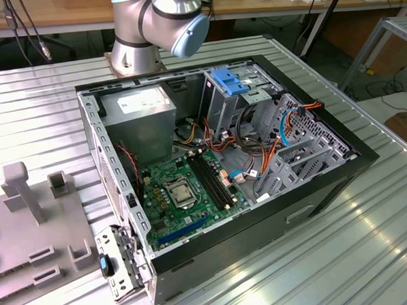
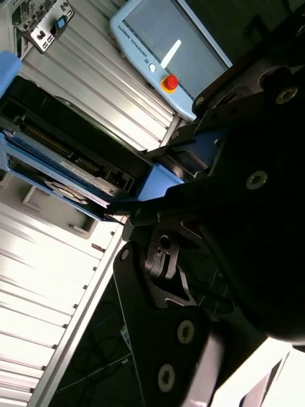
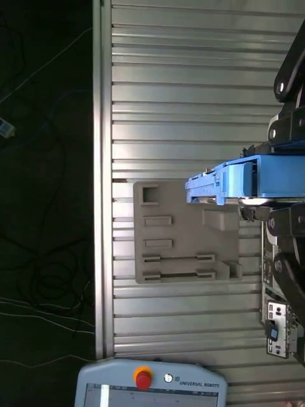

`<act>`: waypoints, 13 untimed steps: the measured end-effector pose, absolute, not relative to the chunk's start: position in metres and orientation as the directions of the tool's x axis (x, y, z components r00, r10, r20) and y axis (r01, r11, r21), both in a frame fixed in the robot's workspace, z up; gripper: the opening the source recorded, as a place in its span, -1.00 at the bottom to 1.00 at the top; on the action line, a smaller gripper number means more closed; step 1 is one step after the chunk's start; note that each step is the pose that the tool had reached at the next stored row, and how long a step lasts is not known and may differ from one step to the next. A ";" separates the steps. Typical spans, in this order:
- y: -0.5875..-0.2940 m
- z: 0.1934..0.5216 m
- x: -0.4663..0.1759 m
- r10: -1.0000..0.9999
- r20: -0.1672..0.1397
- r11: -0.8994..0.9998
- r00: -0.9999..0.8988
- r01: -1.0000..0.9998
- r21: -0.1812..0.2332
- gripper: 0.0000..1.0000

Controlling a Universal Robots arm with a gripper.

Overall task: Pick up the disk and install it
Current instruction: 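Pick up the disk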

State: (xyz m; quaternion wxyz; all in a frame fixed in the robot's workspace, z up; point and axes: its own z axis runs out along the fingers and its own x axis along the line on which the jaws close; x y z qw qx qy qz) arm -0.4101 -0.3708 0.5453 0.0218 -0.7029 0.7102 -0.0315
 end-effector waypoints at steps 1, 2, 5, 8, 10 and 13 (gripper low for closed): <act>-0.371 0.545 -0.406 -1.000 0.013 0.010 -0.011 -0.997 -0.075 -0.25; -0.371 0.545 -0.400 -1.000 0.013 0.010 -0.011 -0.997 -0.076 -0.25; -0.371 0.544 -0.383 -1.000 0.013 0.010 -0.011 -0.997 -0.075 -0.25; -0.371 0.544 -0.361 -1.000 0.013 0.010 -0.011 -0.997 -0.076 -0.25; -0.371 0.544 -0.347 -1.000 0.014 0.010 -0.011 -0.997 -0.075 -0.25; -0.371 0.543 -0.322 -1.000 0.013 0.010 -0.011 -0.997 -0.076 -0.25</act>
